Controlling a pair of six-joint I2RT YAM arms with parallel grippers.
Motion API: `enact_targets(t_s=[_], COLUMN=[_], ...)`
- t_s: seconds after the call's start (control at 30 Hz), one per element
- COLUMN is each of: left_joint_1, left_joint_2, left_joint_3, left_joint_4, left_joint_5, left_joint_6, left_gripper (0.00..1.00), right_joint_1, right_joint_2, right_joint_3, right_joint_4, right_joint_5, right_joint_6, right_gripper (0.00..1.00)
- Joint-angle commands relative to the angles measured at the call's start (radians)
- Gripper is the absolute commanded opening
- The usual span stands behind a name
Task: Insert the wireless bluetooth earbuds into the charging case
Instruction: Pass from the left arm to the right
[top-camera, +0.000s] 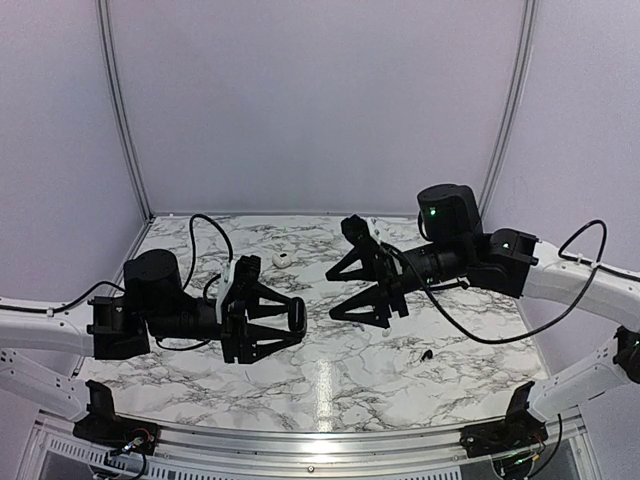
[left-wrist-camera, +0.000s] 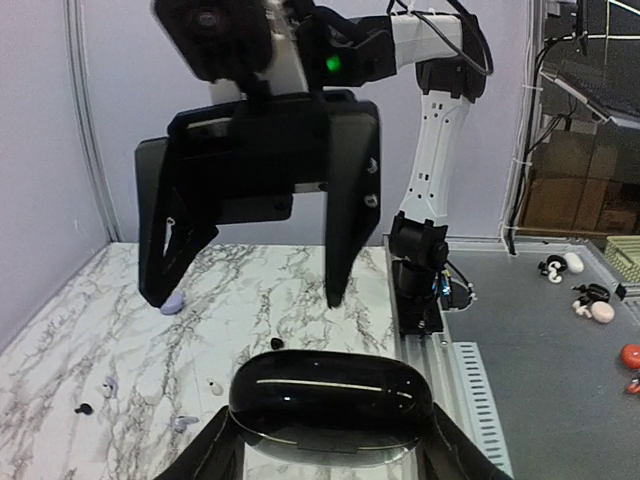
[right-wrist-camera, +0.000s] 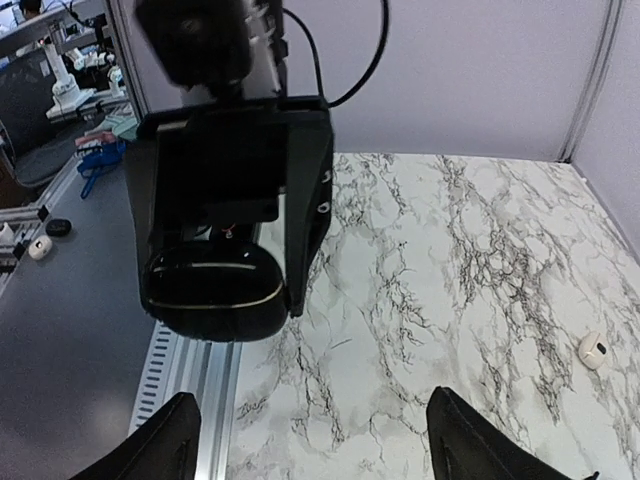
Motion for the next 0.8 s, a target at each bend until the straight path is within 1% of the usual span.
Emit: enact_targets(t_s=[0.0, 0.07, 0.17, 0.27, 0.33, 0.43, 0.53, 0.63, 0.67, 0.77], left_joint_1=[0.068, 0.085, 0.092, 0.091, 0.091, 0.092, 0.090, 0.076, 0.067, 0.023], left_joint_2=[-0.018, 0.000, 0.041, 0.085, 0.106, 0.121, 0.140, 0.165, 0.172, 0.204], left_joint_3=[0.044, 0.053, 0.075, 0.089, 0.096, 0.108, 0.129, 0.148, 0.159, 0.227], left_joint_4=[-0.082, -0.095, -0.121, -0.137, -0.145, -0.166, -0.196, -0.237, -0.284, -0.482], left_joint_5=[0.259, 0.336, 0.462, 0.552, 0.589, 0.646, 0.692, 0.709, 0.706, 0.661], left_joint_6=[-0.201, -0.242, -0.288, -0.323, -0.331, -0.330, -0.324, -0.306, -0.283, -0.139], left_gripper=[0.35, 0.35, 0.35, 0.35, 0.33, 0.33, 0.34, 0.34, 0.34, 0.34], right_joint_1=[0.068, 0.087, 0.123, 0.200, 0.250, 0.300, 0.327, 0.348, 0.354, 0.371], right_joint_2=[-0.047, -0.069, -0.079, -0.069, -0.048, -0.024, -0.016, -0.007, -0.004, 0.009], right_joint_3=[0.038, 0.038, 0.050, 0.077, 0.101, 0.138, 0.153, 0.157, 0.155, 0.151], right_joint_4=[-0.090, -0.066, -0.070, -0.140, -0.192, -0.242, -0.257, -0.268, -0.271, -0.270], right_joint_5=[0.127, 0.113, 0.099, 0.159, 0.188, 0.198, 0.180, 0.163, 0.156, 0.145], right_joint_6=[-0.251, -0.280, -0.299, -0.346, -0.367, -0.373, -0.366, -0.356, -0.352, -0.347], right_gripper=[0.77, 0.75, 0.69, 0.65, 0.62, 0.58, 0.57, 0.55, 0.54, 0.53])
